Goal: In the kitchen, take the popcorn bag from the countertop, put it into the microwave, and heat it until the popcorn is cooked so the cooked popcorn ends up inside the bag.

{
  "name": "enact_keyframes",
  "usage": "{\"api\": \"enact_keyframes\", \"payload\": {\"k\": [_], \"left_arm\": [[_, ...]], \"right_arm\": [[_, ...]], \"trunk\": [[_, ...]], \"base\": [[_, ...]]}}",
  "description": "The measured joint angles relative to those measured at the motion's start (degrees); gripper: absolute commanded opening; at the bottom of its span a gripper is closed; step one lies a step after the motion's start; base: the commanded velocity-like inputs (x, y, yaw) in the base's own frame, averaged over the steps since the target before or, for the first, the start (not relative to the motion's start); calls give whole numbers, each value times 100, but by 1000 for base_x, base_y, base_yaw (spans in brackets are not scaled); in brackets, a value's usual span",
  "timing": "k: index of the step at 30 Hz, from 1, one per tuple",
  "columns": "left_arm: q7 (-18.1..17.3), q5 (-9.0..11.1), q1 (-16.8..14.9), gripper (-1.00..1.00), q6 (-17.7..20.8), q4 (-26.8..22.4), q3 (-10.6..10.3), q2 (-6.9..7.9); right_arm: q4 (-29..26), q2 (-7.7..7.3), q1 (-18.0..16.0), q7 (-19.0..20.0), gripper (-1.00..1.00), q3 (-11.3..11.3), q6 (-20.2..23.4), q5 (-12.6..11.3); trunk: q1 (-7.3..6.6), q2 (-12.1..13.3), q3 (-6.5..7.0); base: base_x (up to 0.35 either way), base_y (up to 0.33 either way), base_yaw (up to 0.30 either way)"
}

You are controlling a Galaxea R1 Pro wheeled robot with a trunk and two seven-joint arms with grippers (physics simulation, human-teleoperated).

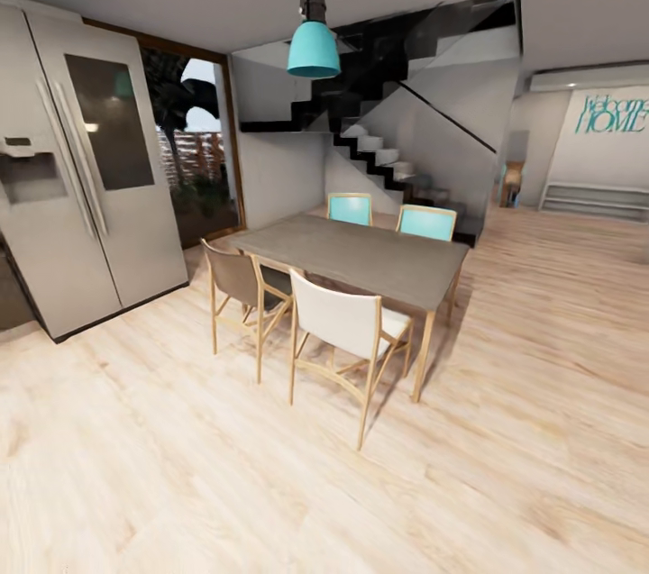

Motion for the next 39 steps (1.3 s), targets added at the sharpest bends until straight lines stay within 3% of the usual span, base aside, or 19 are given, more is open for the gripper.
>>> {"api": "enact_keyframes", "payload": {"k": [21, 27, 39], "left_arm": [[0, -9, 0, 100, -20, 0, 0, -19], [2, 4, 0, 100, -396, 8, -5, -19], [1, 24, 0, 100, -430, 9, 9, -20]], "right_arm": [[0, -26, 0, 0, 100, 4, -14, 3], [8, -35, 0, 0, 100, 0, -18, 0], [12, -35, 0, 0, 100, 6, -26, 20]], "trunk": [[0, 0, 0], [0, 0, 0], [0, 0, 0]], "base": [[0, 0, 300], [0, 0, 299], [0, 0, 299]]}}
